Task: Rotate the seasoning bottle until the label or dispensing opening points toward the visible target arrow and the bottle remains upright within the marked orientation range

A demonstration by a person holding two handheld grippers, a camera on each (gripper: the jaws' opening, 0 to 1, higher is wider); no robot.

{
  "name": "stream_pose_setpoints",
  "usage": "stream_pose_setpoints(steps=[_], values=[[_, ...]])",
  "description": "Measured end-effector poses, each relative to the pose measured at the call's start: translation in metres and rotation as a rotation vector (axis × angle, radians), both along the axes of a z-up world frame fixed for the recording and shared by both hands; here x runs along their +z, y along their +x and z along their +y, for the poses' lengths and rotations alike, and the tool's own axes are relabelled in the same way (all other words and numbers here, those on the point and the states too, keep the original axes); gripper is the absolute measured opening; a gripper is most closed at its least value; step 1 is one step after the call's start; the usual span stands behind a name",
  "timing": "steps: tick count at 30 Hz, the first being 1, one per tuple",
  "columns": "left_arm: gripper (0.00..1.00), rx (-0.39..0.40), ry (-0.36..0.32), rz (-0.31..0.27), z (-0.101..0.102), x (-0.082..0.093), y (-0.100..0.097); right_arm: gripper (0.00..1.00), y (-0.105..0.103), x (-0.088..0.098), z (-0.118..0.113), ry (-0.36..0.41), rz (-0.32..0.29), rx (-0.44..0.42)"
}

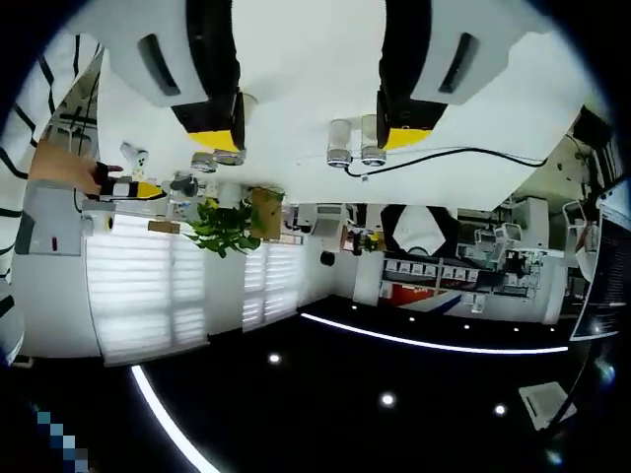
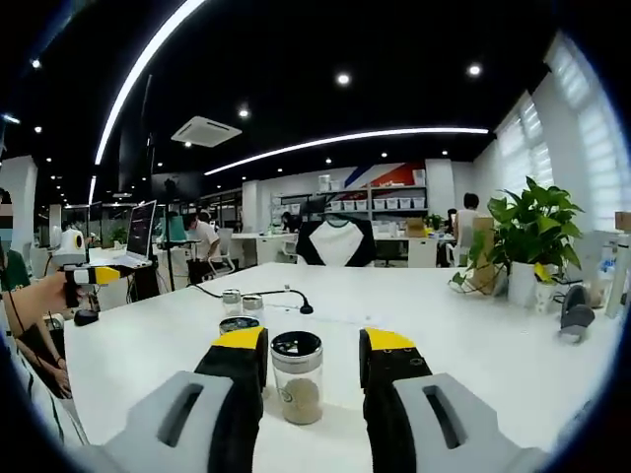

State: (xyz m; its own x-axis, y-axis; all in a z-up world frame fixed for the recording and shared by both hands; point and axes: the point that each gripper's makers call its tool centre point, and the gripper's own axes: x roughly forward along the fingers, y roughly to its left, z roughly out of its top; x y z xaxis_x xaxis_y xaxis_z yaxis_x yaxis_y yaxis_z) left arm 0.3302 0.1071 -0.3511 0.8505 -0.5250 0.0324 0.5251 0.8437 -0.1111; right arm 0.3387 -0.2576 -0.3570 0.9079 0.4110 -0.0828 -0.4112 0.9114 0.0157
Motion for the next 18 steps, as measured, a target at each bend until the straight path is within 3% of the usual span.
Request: stream_pose_setpoints(steps=[1,4,6,9,13,14,18], values=[[0.48,-0.006,-0.006,-0.016,0.001,0.004,-0.003,0.39,0.001,-0.001,-0.001,-0.007,0.002,-0.001],[0.55,-0.006,-0.053,-0.029,0.007,0.014,-0.006,0.48,0.004,-0.003,-0.002,-0.018,0.007,-0.002],[0.55,0.006,-0.038,-0.033,0.013,0.015,-0.005,0.58,0.008,-0.004,-0.003,-0.025,0.009,-0.009],[0.58,0.023,-0.024,-0.035,0.02,0.014,-0.005,0.62,0.01,-0.002,-0.003,-0.038,-0.001,-0.026],[0.81,0.049,-0.022,-0.03,0.027,0.008,-0.004,0.66,0.013,-0.002,0.001,-0.019,0.015,-0.024],[0.82,0.054,-0.009,-0.045,0.028,0.007,-0.005,0.67,0.014,-0.004,0.001,-0.026,0.021,-0.034],[0.91,0.062,-0.013,-0.052,0.032,0.004,-0.007,0.87,0.019,-0.005,0.001,-0.021,0.033,-0.051]])
